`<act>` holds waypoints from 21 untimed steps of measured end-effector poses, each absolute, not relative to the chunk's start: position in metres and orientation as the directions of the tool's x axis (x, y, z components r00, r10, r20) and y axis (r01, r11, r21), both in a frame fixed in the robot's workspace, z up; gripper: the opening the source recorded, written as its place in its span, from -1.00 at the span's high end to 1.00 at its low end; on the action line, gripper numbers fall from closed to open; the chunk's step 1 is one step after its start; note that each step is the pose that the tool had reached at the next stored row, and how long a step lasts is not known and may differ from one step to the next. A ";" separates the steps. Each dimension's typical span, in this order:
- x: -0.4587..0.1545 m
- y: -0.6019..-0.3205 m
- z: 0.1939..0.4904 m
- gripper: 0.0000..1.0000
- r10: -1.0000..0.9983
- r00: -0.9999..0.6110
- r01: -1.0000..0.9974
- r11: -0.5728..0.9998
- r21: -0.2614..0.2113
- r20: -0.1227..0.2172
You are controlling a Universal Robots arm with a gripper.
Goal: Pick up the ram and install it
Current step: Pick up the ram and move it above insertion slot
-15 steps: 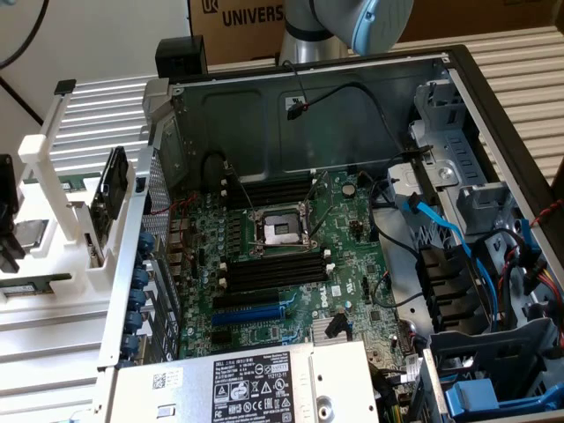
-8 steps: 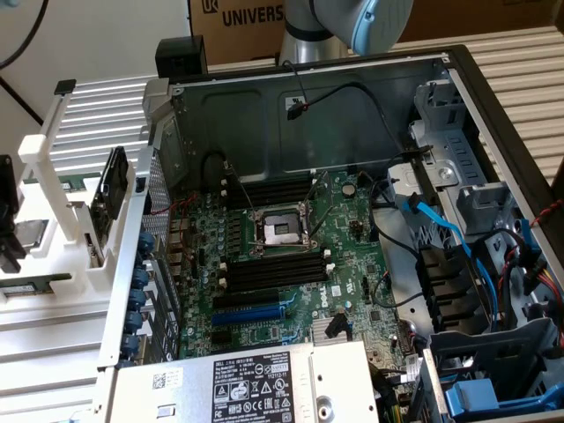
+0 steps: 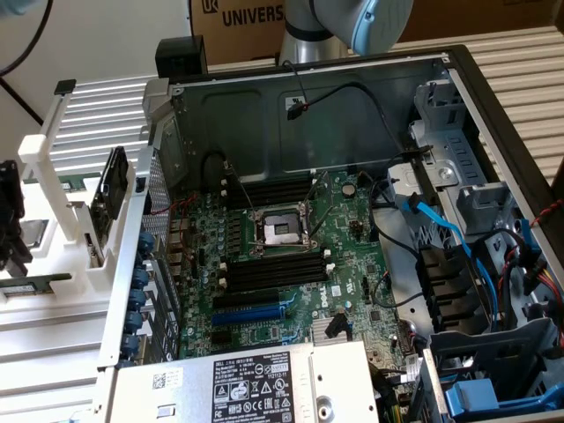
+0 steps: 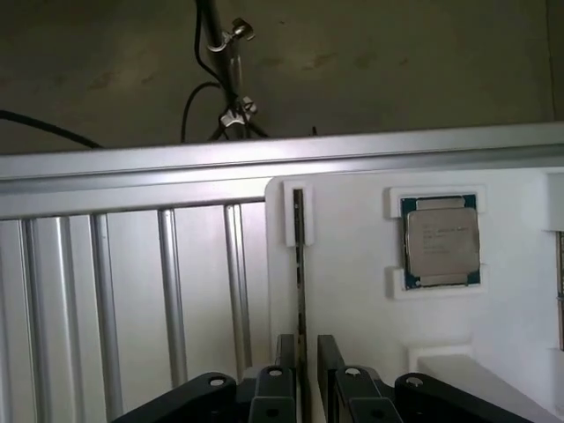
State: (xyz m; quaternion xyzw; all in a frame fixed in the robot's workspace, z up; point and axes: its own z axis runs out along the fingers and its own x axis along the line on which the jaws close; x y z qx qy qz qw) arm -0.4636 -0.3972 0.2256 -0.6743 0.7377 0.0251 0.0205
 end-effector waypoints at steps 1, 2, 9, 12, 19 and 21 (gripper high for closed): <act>-0.463 -0.397 0.225 0.51 -0.994 -0.088 -0.996 0.087 0.009 -0.064; -0.462 -0.397 0.224 0.51 -0.994 -0.085 -0.996 0.085 0.009 -0.064; -0.459 -0.397 0.217 0.51 -0.996 -0.065 -0.998 0.065 0.007 -0.064; -0.459 -0.397 0.213 0.51 -0.996 -0.056 -0.998 0.056 0.005 -0.064; -0.459 -0.397 0.207 0.51 -0.997 -0.032 -1.000 0.032 0.001 -0.065; -0.458 -0.397 0.206 0.51 -0.998 -0.026 -1.000 0.026 0.000 -0.065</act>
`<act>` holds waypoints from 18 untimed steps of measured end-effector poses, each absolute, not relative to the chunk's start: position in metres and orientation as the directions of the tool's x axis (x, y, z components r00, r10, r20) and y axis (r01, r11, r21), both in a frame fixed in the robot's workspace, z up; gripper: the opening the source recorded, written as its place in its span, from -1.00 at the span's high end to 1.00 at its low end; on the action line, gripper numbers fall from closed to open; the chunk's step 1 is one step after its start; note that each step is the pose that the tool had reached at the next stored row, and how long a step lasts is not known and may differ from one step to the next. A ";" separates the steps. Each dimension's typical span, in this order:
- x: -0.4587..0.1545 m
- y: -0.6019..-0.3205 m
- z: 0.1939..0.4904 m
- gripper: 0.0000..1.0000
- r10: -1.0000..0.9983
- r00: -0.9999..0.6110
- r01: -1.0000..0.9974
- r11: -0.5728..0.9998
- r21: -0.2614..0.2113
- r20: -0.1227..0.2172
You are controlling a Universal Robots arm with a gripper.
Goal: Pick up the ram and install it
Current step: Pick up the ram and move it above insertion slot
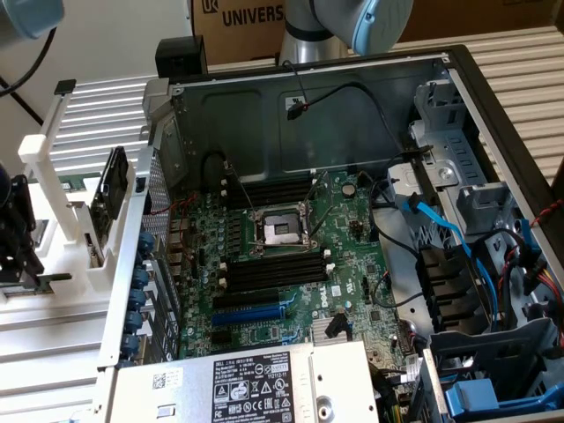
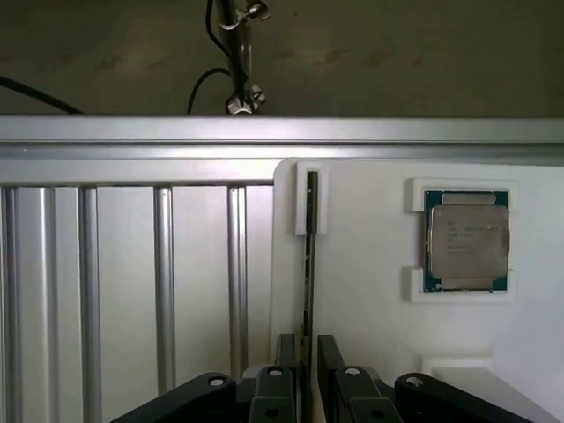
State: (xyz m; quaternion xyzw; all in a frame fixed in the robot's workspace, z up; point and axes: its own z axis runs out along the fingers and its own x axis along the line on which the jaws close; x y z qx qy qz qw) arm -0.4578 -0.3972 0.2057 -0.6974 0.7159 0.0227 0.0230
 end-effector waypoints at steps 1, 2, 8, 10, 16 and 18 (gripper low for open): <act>-0.457 -0.397 0.205 0.51 -0.998 -0.024 -1.000 0.024 0.000 -0.065; -0.457 -0.397 0.205 0.51 -0.998 -0.022 -1.000 0.022 0.000 -0.065; -0.456 -0.395 0.203 0.51 -0.998 -0.017 -1.000 0.017 0.000 -0.064; -0.456 -0.395 0.203 0.51 -0.998 -0.017 -1.000 0.017 0.000 -0.064; -0.456 -0.395 0.200 0.51 -0.998 -0.017 -1.000 0.017 0.000 -0.064; -0.456 -0.395 0.200 0.51 -0.998 -0.017 -1.000 0.017 0.000 -0.064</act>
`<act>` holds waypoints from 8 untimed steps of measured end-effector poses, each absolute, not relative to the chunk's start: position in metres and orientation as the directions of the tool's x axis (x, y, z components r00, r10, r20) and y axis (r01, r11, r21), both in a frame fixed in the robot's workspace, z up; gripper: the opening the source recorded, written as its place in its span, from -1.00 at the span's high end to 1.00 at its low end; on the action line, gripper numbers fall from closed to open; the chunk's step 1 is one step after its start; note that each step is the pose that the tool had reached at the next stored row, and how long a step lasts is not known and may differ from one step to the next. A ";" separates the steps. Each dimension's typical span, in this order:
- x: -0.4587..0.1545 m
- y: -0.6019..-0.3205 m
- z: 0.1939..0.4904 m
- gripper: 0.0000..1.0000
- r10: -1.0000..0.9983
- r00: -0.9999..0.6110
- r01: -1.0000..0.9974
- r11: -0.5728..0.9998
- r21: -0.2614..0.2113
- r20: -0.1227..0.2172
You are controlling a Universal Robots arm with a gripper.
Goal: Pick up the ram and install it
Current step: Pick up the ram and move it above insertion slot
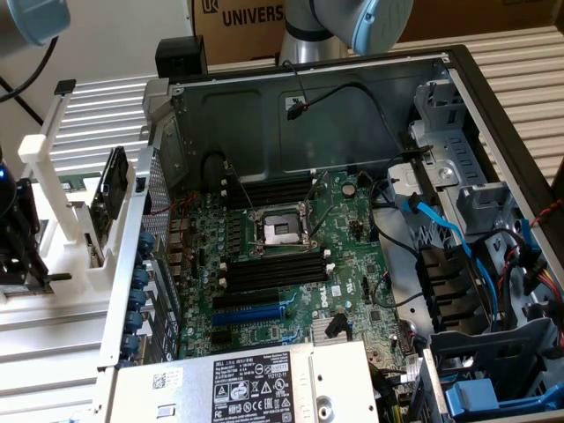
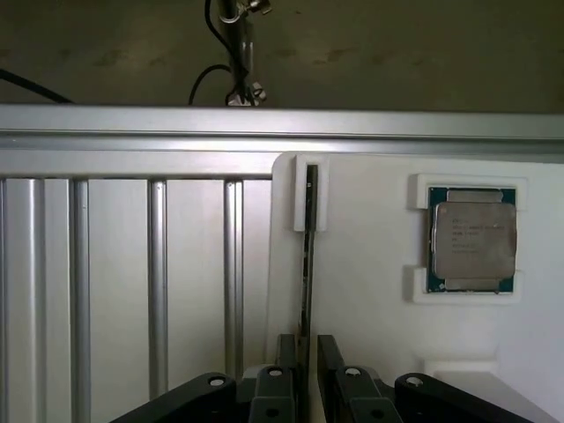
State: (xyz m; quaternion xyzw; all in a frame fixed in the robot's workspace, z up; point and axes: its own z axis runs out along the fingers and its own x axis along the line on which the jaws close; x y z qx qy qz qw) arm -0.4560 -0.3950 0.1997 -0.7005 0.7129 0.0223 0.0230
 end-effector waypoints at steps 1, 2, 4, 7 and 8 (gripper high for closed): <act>-0.456 -0.395 0.200 0.51 -0.998 -0.017 -1.000 0.017 0.000 -0.064; -0.456 -0.395 0.200 0.51 -0.998 -0.017 -1.000 0.017 0.000 -0.064; -0.456 -0.395 0.200 0.51 -0.998 -0.017 -1.000 0.017 0.000 -0.064; -0.456 -0.395 0.200 0.55 -0.998 -0.017 -1.000 0.017 0.000 -0.064; -0.456 -0.395 0.200 0.69 -0.998 -0.018 -1.000 0.018 0.000 -0.064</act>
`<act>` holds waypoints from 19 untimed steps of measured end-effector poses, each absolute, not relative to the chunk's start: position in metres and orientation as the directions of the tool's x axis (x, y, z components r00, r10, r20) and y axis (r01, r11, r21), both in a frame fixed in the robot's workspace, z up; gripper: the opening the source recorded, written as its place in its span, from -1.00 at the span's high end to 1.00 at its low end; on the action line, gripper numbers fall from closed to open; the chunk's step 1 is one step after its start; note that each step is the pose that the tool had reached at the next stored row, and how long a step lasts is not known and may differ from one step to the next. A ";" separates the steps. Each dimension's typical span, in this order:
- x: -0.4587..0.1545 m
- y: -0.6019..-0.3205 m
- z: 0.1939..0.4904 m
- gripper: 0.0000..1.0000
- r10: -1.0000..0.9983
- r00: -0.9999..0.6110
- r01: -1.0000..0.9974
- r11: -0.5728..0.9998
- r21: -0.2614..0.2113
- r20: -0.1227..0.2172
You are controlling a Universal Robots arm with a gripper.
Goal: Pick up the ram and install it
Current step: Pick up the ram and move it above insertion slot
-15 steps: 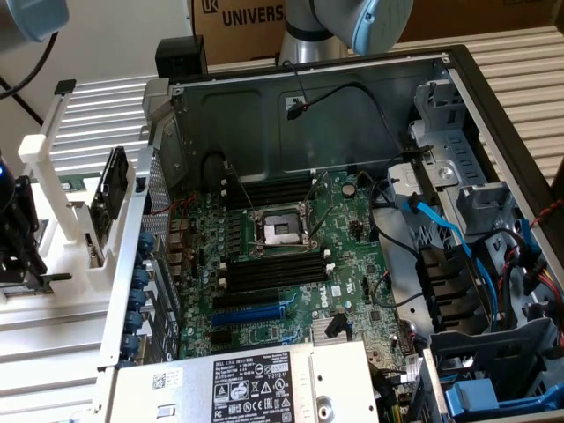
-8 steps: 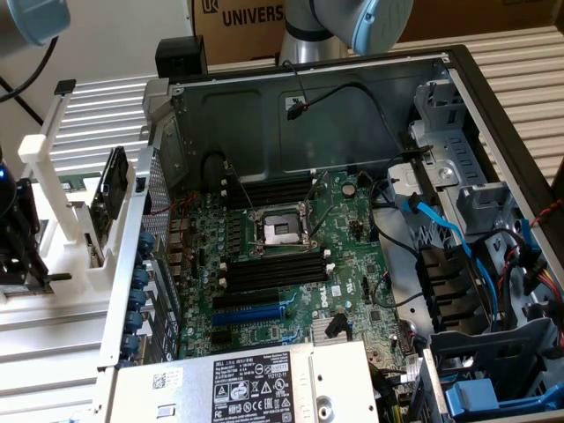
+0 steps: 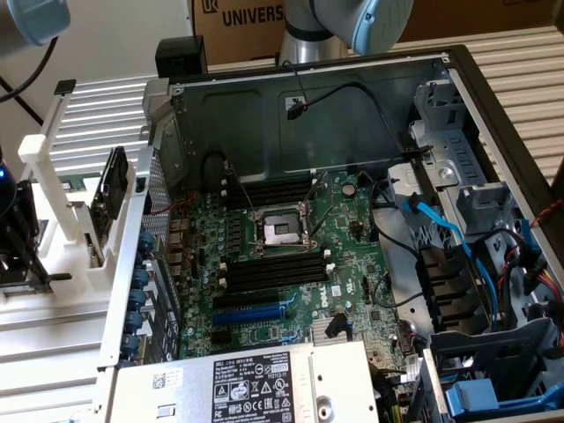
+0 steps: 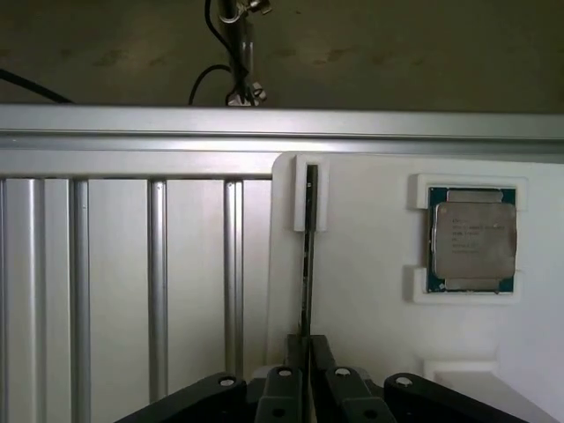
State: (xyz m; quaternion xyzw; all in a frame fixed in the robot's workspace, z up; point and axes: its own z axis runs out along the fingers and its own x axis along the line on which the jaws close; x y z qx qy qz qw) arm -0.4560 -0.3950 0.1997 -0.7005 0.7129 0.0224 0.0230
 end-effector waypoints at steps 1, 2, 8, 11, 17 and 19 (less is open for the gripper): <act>-0.456 -0.395 0.200 0.69 -0.998 -0.017 -1.000 0.018 0.000 -0.064; -0.456 -0.395 0.200 0.69 -0.998 -0.017 -1.000 0.017 0.000 -0.064; -0.456 -0.395 0.203 0.76 -0.998 -0.017 -1.000 0.017 0.000 -0.064; -0.456 -0.395 0.209 0.76 -0.998 -0.017 -1.000 0.017 0.000 -0.064; -0.457 -0.395 0.226 0.76 -0.998 -0.017 -1.000 0.017 0.000 -0.064; -0.457 -0.395 0.232 0.76 -0.998 -0.017 -1.000 0.017 0.000 -0.064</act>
